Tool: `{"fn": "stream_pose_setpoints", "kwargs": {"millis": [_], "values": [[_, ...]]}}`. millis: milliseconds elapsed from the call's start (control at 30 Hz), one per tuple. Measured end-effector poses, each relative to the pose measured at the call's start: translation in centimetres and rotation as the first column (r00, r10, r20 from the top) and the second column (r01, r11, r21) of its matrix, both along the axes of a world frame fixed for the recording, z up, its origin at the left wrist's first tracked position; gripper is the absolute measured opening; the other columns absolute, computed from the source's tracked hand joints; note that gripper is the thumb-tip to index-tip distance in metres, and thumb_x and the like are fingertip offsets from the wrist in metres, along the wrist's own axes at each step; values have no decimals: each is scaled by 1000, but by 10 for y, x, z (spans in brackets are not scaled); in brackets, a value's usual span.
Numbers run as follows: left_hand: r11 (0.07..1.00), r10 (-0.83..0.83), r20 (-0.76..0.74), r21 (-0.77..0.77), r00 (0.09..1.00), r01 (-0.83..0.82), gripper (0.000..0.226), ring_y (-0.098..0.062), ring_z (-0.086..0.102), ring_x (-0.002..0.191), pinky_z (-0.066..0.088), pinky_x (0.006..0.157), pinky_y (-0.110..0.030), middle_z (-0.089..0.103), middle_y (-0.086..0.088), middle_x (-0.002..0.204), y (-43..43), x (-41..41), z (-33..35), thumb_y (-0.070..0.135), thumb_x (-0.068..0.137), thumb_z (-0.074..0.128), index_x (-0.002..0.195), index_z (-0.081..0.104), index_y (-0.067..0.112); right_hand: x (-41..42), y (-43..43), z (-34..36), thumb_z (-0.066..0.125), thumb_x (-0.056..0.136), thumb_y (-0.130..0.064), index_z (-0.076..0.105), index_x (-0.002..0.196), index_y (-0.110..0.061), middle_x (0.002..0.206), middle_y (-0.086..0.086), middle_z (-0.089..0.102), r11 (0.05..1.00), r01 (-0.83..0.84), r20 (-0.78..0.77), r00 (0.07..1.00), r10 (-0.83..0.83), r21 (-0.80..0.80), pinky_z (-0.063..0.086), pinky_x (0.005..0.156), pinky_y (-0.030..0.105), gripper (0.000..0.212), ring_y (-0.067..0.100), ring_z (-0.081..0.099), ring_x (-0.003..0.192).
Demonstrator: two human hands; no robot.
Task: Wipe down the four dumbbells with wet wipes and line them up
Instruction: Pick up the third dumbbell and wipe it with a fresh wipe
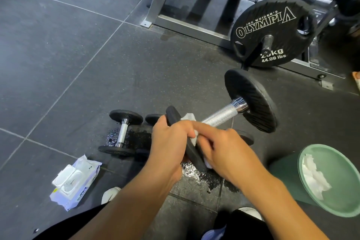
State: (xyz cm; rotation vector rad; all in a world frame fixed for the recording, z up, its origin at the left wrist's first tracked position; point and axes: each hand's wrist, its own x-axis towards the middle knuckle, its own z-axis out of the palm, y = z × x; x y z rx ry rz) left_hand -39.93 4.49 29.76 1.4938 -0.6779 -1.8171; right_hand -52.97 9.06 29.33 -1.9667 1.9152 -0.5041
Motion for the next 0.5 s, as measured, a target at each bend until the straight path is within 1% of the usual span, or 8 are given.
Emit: {"fn": "stream_pose_setpoints", "kwargs": {"millis": [67, 133, 200, 233, 267, 367, 433, 500], "values": [[1000, 0, -8, 28, 1000, 0, 33, -19, 63, 62, 56, 56, -38, 63, -10, 78, 0, -1, -1, -4, 71, 60, 102, 61, 7, -2, -1, -3, 40, 96, -38, 66, 127, -40, 55, 7, 62, 999, 5, -99, 995, -10, -49, 45, 47, 38, 40, 37, 60, 52], [999, -13, -1, 37, 1000, 13, 39, -25, 62, 68, 58, 65, -48, 61, -12, 80, 0, 0, -2, 4, 63, 63, 102, 61, 8, -15, -3, -3, 46, 99, -33, 66, 129, -32, 55, 15, 60, 982, 123, -176, 973, -147, -141, 41, 48, 39, 36, 44, 58, 50], [999, -20, 16, 38, 1000, 20, 40, -31, 64, 76, 61, 72, -59, 61, -14, 85, -2, 1, -1, 5, 64, 64, 103, 60, 8, -30, -6, 1, 43, 105, -31, 63, 135, -29, 53, 17, 58, 946, 250, -173, 942, -286, -206, 45, 47, 39, 37, 42, 58, 46], [999, -20, 24, 29, 1000, 20, 36, -32, 64, 76, 62, 71, -59, 61, -14, 85, -2, 1, -1, 3, 67, 64, 102, 60, 8, -34, -8, 4, 42, 108, -32, 60, 139, -30, 55, 18, 59, 928, 304, -154, 928, -339, -214, 50, 50, 41, 36, 42, 59, 47], [1000, -21, 27, 18, 999, 21, 32, -32, 64, 76, 61, 67, -55, 59, -14, 85, -3, 2, -1, 2, 68, 64, 99, 58, 9, -35, -8, 7, 42, 109, -32, 59, 140, -30, 56, 19, 60, 910, 343, -134, 916, -379, -232, 53, 52, 44, 36, 43, 59, 49], [1000, -20, 28, -3, 999, 20, 37, -31, 60, 76, 52, 56, -41, 57, -12, 86, -4, 2, -1, 9, 56, 65, 91, 55, 12, -29, -8, 14, 44, 106, -25, 66, 133, -20, 47, 14, 53, 849, 338, -78, 912, -402, -407, 50, 43, 42, 35, 37, 48, 35], [1000, -22, 33, 1, 999, 22, 38, -32, 60, 77, 51, 56, -40, 56, -12, 86, -4, 2, -1, 11, 52, 64, 89, 55, 14, -28, -6, 17, 43, 103, -24, 66, 137, -19, 45, 10, 50, 824, 334, -53, 915, -400, -458, 47, 41, 38, 41, 32, 44, 33], [1000, -25, 39, 14, 999, 25, 39, -33, 61, 79, 54, 59, -44, 57, -13, 87, -4, 3, -1, 11, 52, 64, 89, 56, 13, -29, -5, 17, 44, 104, -22, 66, 137, -21, 48, 12, 54, 835, 336, -73, 911, -405, -435, 50, 44, 40, 39, 34, 48, 35]]}}
